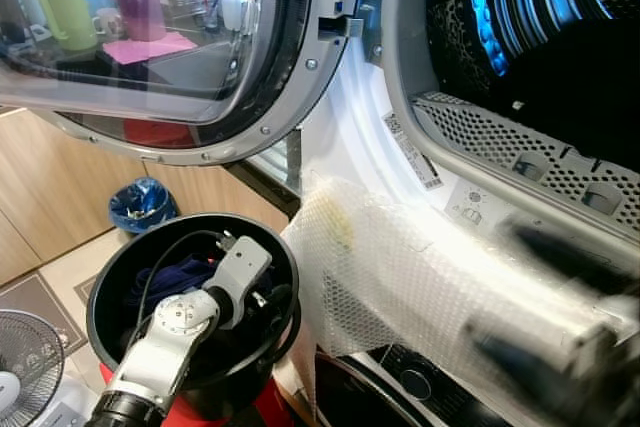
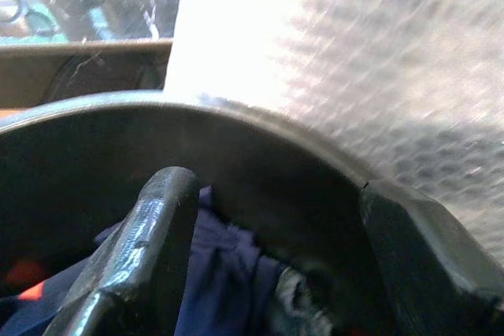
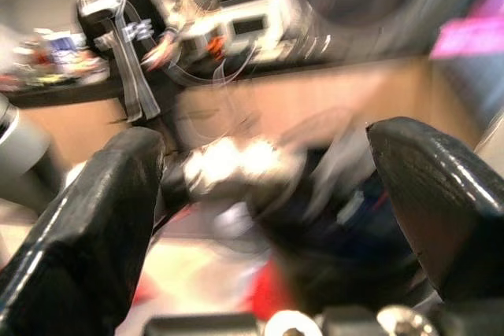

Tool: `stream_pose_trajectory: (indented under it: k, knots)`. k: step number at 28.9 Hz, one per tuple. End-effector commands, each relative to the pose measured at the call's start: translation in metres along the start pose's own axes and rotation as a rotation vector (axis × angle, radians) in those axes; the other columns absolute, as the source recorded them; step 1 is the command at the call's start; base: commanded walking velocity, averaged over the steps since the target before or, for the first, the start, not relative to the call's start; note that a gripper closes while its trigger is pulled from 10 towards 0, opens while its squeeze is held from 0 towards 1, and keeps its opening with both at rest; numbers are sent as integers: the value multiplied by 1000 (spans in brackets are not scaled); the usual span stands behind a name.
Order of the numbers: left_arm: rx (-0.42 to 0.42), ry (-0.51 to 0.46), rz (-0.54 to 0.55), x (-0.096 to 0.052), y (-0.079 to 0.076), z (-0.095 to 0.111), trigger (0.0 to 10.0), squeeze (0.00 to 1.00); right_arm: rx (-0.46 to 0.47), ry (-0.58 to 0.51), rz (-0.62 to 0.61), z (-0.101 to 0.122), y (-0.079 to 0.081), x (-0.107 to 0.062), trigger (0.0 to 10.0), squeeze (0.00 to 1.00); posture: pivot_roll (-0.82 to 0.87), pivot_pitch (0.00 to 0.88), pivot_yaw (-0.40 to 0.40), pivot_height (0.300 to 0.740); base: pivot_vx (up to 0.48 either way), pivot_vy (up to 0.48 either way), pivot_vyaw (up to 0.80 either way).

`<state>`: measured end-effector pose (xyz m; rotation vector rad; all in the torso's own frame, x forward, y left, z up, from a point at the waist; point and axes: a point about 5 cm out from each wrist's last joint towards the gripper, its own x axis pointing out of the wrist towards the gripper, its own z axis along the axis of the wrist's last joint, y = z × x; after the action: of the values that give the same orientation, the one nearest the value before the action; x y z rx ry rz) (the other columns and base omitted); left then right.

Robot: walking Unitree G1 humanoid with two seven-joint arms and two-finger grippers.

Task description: Clothes washing

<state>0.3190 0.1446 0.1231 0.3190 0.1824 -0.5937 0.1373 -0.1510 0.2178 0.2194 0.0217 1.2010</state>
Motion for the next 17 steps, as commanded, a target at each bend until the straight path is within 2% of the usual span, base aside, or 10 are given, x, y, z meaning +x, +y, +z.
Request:
stream_pose_trajectory:
  k: [1, 2, 3, 4, 5, 7, 9, 12, 17]
  knots:
    - [2, -33, -8, -3, 1, 5, 10000, 0, 34, 51, -37, -16, -9, -3, 10000, 0, 199, 95, -55, 740, 0, 0, 0]
    - [2, -43, -13, -6, 3, 6, 10000, 0, 157, 78, -127, -53, -25, -10, 10000, 0, 209, 94, -56, 740, 0, 0, 0]
    - [2, -43, -13, -6, 3, 6, 10000, 0, 157, 78, -127, -53, -25, -10, 10000, 0, 209, 94, -56, 740, 0, 0, 0]
    - [1, -47, -14, -7, 4, 7, 10000, 0, 195, 67, -165, -62, -31, -12, 10000, 0, 209, 94, -56, 740, 0, 0, 0]
    - [3, -54, -15, -9, 5, 8, 10000, 0, 249, 44, -252, -80, -43, -17, 10000, 0, 220, 96, -56, 740, 0, 0, 0]
    - [6, -60, -15, -11, 6, 10, 10000, 0, 307, 40, -328, -95, -52, -20, 10000, 0, 220, 96, -56, 740, 0, 0, 0]
    - [4, -67, -10, -13, 8, 12, 10000, 0, 329, 60, -406, -112, -61, -25, 10000, 0, 227, 99, -58, 740, 0, 0, 0]
    - [8, -86, -20, -17, 11, 19, 10000, 0, 381, 86, -613, -144, -81, -36, 10000, 0, 239, 100, -57, 740, 0, 0, 0]
    - [24, -89, -50, -22, 13, 25, 10000, 0, 460, 168, -846, -195, -94, -54, 10000, 0, 248, 99, -60, 740, 0, 0, 0]
